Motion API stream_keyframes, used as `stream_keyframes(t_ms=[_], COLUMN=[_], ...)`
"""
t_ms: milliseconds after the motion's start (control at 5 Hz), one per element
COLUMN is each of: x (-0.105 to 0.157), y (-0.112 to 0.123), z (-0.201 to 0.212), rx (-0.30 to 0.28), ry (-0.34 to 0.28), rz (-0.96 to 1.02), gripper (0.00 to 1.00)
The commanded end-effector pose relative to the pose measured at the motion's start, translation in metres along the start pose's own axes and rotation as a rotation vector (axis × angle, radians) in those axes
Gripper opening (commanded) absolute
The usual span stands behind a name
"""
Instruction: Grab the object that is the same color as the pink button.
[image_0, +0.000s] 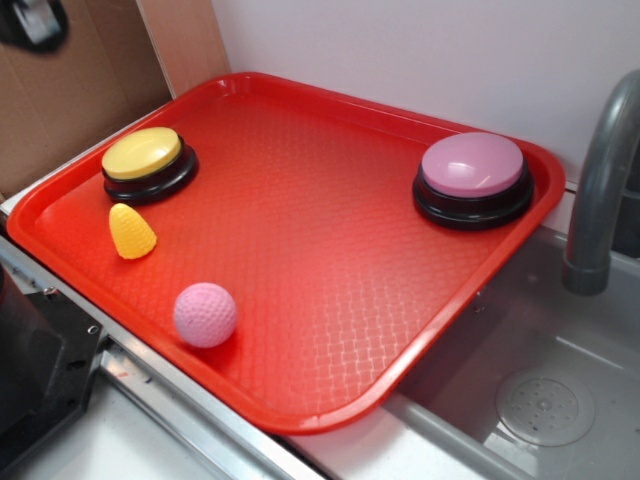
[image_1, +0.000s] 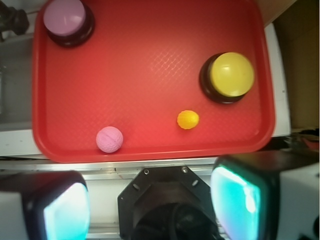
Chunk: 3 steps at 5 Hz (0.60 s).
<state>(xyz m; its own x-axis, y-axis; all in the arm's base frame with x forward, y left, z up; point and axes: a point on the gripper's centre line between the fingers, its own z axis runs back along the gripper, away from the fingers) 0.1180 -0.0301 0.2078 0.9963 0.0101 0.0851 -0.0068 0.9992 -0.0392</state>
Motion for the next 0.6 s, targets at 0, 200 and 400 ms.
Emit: stream_keyframes(t_ms=[0, 200, 400], x=[0.001, -0.002, -0.007], y=[-0.029, -0.037, -0.043], z=[-0.07, -0.108, -0.147], rx=[-0.056, -0.073, -0.062], ry=[0.003, -0.011, -0.007], rz=[-0.029, -0.019, 0.028], gripper=[1.0, 1.0, 1.0])
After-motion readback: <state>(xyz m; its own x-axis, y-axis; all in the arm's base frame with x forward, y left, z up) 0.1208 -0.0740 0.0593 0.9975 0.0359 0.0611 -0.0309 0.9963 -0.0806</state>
